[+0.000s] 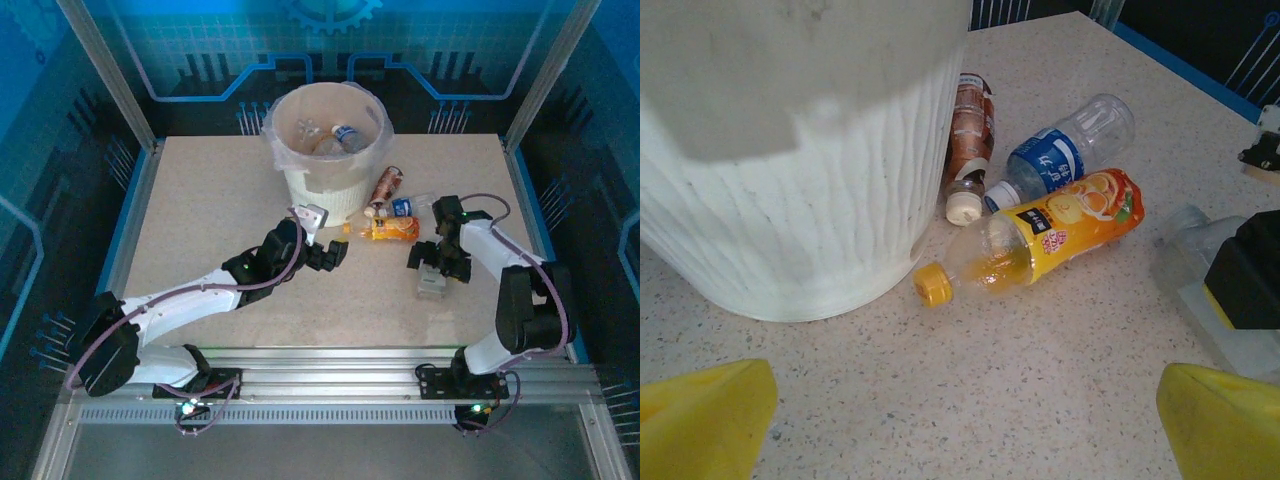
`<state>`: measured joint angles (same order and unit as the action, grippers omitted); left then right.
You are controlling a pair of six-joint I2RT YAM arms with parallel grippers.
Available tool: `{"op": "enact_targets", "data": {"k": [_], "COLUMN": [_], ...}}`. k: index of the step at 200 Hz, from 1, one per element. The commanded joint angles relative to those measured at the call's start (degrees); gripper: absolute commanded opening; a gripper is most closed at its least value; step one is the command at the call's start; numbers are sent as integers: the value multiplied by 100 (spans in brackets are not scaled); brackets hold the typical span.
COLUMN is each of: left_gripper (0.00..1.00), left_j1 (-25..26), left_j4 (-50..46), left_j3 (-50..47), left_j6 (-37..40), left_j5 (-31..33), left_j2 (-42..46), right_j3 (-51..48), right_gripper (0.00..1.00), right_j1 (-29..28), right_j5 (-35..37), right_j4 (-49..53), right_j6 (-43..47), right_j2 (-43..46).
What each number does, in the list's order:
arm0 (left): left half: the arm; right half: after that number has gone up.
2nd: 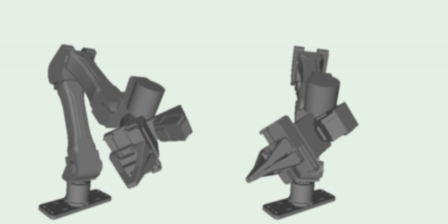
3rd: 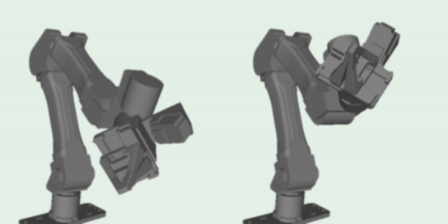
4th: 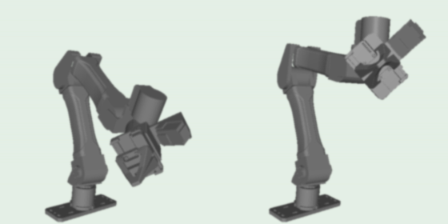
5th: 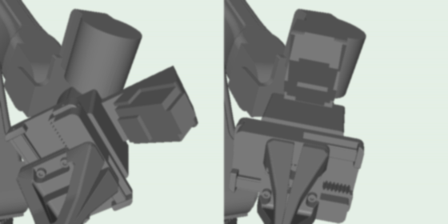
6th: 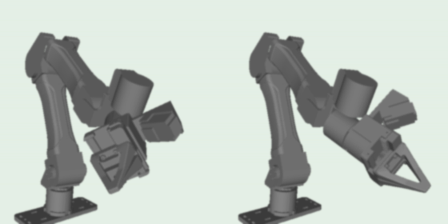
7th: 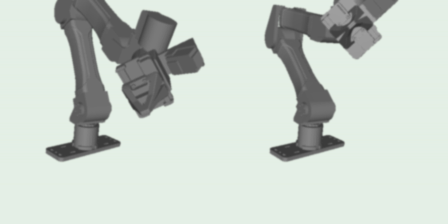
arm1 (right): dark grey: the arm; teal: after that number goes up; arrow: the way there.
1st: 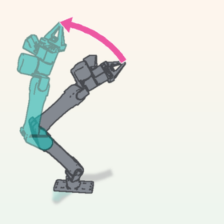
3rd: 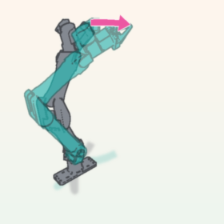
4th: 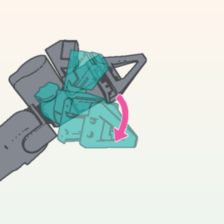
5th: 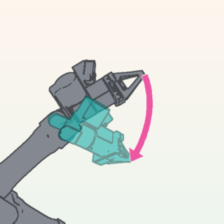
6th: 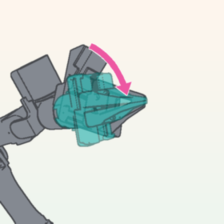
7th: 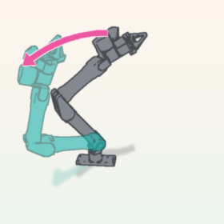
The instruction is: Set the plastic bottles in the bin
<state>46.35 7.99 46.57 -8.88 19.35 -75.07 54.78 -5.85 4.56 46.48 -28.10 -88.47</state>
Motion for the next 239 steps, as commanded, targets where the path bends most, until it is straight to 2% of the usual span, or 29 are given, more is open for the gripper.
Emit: {"op": "enact_targets", "data": {"k": [1, 49, 85, 118, 148, 191, 239], "left_gripper": [99, 99, 99, 99, 99, 99, 99], "left_j1": [42, 42, 43, 40, 24, -14, -147], "left_j4": [36, 51, 128, 294, 344, 292, 137], "left_j3": [156, 105, -32, -246, -355, -379, -409], "left_j6": [-39, -121, -283, -428, -464, -629, -1073], "left_j5": [176, 399, 843, 1342, 1422, 1547, 1792], "left_j2": [-56, 24, 212, 516, 706, 774, 975], "right_j3": [13, 30, 71, 150, 463, 1790, 4395], "right_gripper": [100, 98, 80, 71, 66, 65, 65], "right_j1": [-87, -94, -95, -119, -175, -543, -1399], "right_j5": [34, 13, 109, 333, 484, 766, 1459], "right_j4": [-156, -318, -249, 93, 539, 1124, 1521], "right_j6": [-43, 23, 22, -20, -39, 206, 890], "right_j2": [-172, -469, -458, 68, 818, 1449, 785]}}
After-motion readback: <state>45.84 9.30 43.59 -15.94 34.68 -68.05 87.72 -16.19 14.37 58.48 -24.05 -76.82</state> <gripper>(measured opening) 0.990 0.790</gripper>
